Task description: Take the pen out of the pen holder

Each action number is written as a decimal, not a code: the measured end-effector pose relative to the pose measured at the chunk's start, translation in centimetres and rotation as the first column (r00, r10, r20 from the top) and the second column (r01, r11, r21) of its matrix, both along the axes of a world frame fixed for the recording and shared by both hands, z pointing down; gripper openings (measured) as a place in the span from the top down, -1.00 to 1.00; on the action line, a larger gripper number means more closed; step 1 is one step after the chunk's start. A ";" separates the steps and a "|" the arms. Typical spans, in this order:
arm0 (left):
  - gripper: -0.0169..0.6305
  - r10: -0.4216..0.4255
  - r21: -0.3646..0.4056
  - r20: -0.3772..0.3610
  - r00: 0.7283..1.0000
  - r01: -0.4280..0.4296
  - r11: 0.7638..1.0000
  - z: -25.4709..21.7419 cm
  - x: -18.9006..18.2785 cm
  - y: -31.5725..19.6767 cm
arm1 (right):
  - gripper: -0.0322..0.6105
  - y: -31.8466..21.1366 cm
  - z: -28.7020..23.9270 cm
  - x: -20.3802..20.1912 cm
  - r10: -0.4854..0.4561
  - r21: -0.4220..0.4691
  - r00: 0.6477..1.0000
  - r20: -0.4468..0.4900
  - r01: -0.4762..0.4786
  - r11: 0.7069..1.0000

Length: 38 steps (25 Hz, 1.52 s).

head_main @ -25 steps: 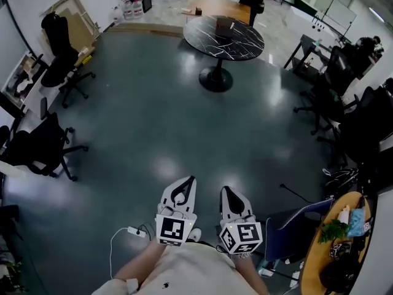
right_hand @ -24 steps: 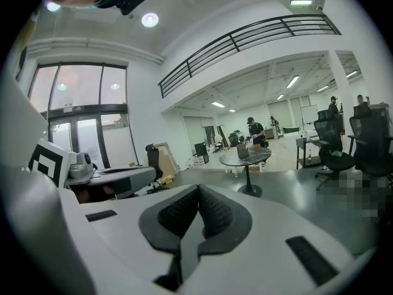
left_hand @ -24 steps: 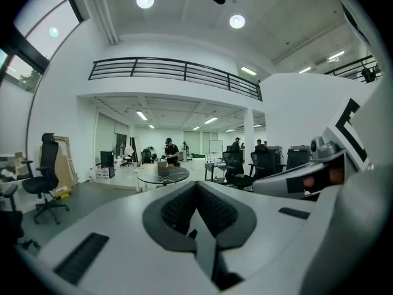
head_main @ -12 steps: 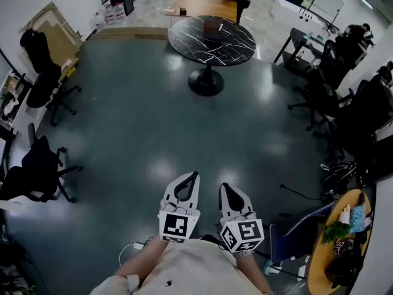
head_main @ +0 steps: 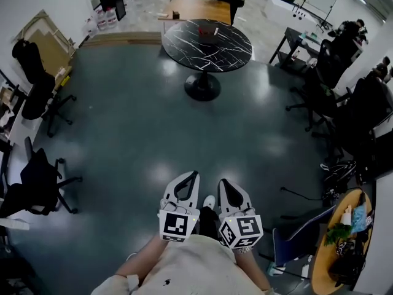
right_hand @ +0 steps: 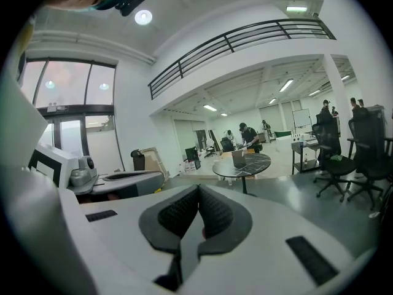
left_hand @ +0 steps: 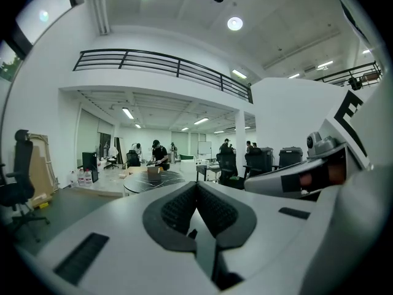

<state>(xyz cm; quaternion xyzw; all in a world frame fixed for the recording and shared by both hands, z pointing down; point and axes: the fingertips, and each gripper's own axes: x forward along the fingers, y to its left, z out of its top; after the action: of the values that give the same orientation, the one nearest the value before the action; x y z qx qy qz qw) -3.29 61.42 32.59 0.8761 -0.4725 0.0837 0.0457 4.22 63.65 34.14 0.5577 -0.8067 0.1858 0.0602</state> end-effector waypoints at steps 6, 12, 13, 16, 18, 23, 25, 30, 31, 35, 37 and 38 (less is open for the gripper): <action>0.92 -0.022 -0.008 0.009 1.000 0.022 1.000 0.9 -0.4 -4.0 | 0.85 -4.4 1.6 -0.2 -0.018 -0.032 1.000 0.006 0.018 0.999; 0.91 -0.061 -0.017 0.012 0.998 0.062 0.998 1.2 -0.3 -10.5 | 0.85 -11.8 2.0 0.2 -0.049 -0.033 0.999 0.011 0.049 0.998; 0.91 -0.066 -0.017 0.014 0.998 0.066 0.998 1.3 -0.1 -11.9 | 0.85 -13.2 1.9 0.4 -0.055 -0.033 0.998 0.010 0.055 0.998; 0.92 -0.087 -0.011 0.019 0.996 0.087 0.996 1.3 0.6 -16.7 | 0.85 -17.6 2.0 1.2 -0.075 -0.036 0.997 0.013 0.075 0.997; 0.92 -0.106 -0.006 0.021 0.994 0.106 0.994 1.3 1.2 -19.8 | 0.85 -20.4 2.3 2.1 -0.091 -0.043 0.996 0.015 0.092 0.995; 0.92 -0.143 -0.004 0.026 0.989 0.143 0.990 0.8 3.2 -26.1 | 0.85 -27.2 2.0 4.4 -0.120 -0.038 0.993 0.021 0.121 0.992; 0.92 -0.158 -0.002 0.026 0.987 0.158 0.987 0.5 4.0 -28.1 | 0.85 -29.6 1.7 5.2 -0.135 -0.028 0.991 0.023 0.136 0.990; 0.92 -0.195 0.040 0.004 0.981 0.195 0.980 -0.1 5.5 -32.9 | 0.85 -35.1 1.8 6.7 -0.155 -0.028 0.987 0.030 0.156 0.987; 0.92 -0.198 0.032 0.017 0.980 0.197 0.980 -0.1 5.5 -33.6 | 0.85 -35.8 1.8 6.7 -0.159 -0.031 0.987 0.036 0.160 0.987; 0.92 -0.221 0.035 0.022 0.975 0.220 0.975 -0.5 5.3 -36.1 | 0.85 -38.4 1.9 6.7 -0.180 -0.037 0.983 0.035 0.181 0.983; 0.92 -0.230 0.031 0.021 0.973 0.229 0.973 -0.4 5.1 -37.4 | 0.85 -39.6 1.9 6.7 -0.179 -0.041 0.983 0.035 0.181 0.983; 0.91 -0.232 0.031 0.015 0.973 0.231 0.972 -0.3 5.0 -38.1 | 0.85 -40.2 1.9 6.8 -0.176 -0.042 0.984 0.036 0.177 0.983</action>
<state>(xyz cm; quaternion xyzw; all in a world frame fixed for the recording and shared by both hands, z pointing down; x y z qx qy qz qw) 1.74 23.30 32.26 0.8149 -0.5729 0.0792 0.0378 11.03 23.47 36.05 0.4794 -0.8495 0.2068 0.0763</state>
